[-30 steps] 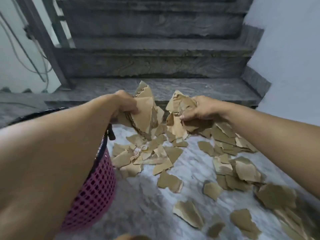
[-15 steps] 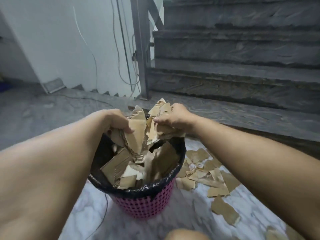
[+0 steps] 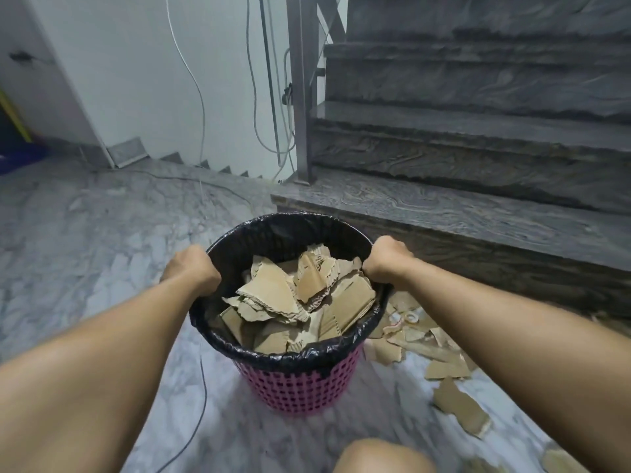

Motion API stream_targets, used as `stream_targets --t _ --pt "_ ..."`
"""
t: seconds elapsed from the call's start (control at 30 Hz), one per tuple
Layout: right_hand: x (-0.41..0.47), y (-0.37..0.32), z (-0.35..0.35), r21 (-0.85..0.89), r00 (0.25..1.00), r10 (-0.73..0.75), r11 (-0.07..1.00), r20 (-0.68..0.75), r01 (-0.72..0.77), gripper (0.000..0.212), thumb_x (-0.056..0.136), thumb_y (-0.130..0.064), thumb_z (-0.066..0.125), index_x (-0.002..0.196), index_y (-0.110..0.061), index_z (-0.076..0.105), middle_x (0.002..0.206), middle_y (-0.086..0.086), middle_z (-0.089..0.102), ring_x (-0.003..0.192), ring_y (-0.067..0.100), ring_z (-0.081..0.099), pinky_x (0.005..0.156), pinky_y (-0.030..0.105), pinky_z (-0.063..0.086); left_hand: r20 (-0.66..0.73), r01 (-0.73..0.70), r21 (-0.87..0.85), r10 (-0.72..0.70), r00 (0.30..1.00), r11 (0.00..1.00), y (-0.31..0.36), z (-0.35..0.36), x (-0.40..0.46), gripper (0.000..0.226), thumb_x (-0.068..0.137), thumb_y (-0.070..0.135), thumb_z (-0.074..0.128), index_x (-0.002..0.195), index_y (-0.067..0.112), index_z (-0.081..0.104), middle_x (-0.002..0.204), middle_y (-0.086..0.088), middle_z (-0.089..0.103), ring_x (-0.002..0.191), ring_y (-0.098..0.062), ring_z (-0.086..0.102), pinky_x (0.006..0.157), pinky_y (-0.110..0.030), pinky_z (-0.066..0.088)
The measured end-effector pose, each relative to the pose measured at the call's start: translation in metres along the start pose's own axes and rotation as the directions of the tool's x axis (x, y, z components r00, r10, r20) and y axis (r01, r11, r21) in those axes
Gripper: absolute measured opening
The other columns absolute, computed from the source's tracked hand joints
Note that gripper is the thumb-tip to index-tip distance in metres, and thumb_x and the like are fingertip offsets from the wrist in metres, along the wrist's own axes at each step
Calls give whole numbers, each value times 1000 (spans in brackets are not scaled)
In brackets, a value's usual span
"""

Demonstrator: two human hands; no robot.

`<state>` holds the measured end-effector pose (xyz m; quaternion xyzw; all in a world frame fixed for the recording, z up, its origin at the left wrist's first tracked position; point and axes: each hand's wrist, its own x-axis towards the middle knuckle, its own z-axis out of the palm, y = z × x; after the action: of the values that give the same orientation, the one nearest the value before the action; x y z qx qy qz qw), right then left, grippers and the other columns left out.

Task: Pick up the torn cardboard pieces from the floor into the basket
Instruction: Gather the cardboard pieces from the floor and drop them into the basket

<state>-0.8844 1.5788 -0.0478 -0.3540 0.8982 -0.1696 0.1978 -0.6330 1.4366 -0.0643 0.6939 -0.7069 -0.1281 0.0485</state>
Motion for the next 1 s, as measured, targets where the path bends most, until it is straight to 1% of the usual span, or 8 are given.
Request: stream_targets --t 0.07,0.13,0.27,0.37,0.43,0.6,0.8,1.0 --pt "1 0 -5 154 1000 -9 988 28 4 14 87 -16 63 93 -3 60 101 15 66 89 36 68 76 46 61 -26 15 -17 -16 1000 1000 -4 -5 2 11 80 6 58 89 2 55 103 -22 63 96 -38 61 72 -34 49" --pt "1 -8 -9 246 998 -47 969 40 36 7 87 -7 60 83 -2 56 97 19 66 80 38 69 65 47 62 -66 43 -33 -45 997 999 -8 -17 8 18 80 8 60 95 -2 57 105 -24 63 100 -40 62 77 -36 51" --pt "-10 -38 -12 424 985 -130 903 111 71 12 86 8 57 77 1 55 84 16 61 63 31 65 41 36 56 -188 69 23 -63 980 997 -22 -54 24 19 81 9 64 90 -3 54 110 -30 61 103 -43 60 85 -40 51" --pt "-16 -55 -3 465 975 -170 881 144 85 15 86 10 57 74 2 54 84 16 59 61 31 63 37 34 53 -231 98 66 -80 970 993 -37 -71 37 34 79 8 67 105 -13 58 116 -34 59 108 -45 58 89 -42 50" --pt "-17 -60 7 458 973 -177 884 146 92 16 87 9 56 73 1 53 84 16 58 61 33 62 34 33 52 -236 118 81 -96 967 990 -45 -73 38 37 78 7 68 107 -14 59 114 -34 59 107 -46 58 87 -42 50" --pt "-8 -46 21 408 982 -148 909 115 90 5 86 3 56 89 2 60 96 20 64 75 40 69 54 49 61 -170 124 46 -114 979 991 -50 -51 27 25 78 7 66 98 -8 65 103 -31 63 96 -44 61 80 -40 51" --pt "9 -3 9 353 997 -72 932 -23 76 17 80 3 60 95 2 68 97 18 66 75 41 70 54 49 61 -64 19 -30 -21 998 999 -19 -10 18 22 75 6 65 94 -4 68 95 -26 66 89 -40 64 75 -37 53" --pt "31 26 -5 379 981 10 923 -196 67 16 83 -2 67 99 -3 68 107 17 66 95 35 67 79 46 60 -78 -57 -35 54 995 998 23 8 17 24 80 8 62 100 -4 64 103 -28 64 97 -42 62 77 -37 50"
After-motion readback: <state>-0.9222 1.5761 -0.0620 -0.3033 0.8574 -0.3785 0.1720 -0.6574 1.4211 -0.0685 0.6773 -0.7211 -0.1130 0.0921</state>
